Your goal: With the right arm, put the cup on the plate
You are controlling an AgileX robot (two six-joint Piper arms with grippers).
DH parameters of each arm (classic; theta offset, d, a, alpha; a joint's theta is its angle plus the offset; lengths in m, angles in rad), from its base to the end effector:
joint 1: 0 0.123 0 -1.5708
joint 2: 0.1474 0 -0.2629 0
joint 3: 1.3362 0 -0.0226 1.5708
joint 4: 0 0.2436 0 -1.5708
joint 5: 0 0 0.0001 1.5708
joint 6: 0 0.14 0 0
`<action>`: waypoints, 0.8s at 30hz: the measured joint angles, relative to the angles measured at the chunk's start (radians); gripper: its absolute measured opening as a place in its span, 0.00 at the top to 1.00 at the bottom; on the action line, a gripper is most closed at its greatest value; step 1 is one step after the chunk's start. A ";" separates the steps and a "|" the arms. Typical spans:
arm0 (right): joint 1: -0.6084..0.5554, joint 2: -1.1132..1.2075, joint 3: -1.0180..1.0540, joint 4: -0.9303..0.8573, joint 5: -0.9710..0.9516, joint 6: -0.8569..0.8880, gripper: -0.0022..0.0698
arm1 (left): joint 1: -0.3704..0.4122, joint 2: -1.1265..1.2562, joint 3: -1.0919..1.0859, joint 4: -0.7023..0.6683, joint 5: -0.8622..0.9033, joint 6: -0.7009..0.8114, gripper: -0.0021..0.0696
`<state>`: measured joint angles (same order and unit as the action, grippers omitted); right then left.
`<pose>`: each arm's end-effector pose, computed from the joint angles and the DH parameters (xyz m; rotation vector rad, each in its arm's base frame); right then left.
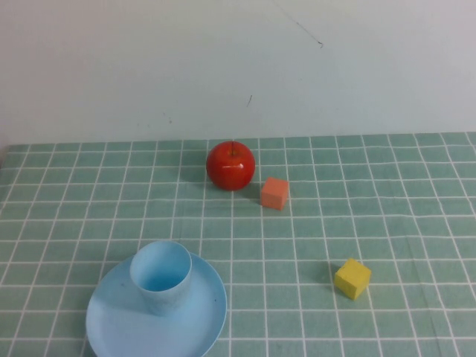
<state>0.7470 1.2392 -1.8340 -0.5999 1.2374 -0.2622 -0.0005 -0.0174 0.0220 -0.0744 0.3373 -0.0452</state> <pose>0.2203 0.1022 0.4966 -0.8599 1.8109 -0.4099 0.1157 -0.0035 0.1645 -0.0875 1.8237 -0.1043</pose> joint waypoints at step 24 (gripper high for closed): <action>0.000 -0.627 1.498 -0.023 -0.901 0.647 0.97 | 0.000 0.000 0.000 0.000 0.000 0.000 0.98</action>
<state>0.7470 0.6118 -0.3365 -0.6226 0.3367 0.3852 -0.0005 -0.0174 0.0220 -0.0744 0.3373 -0.0452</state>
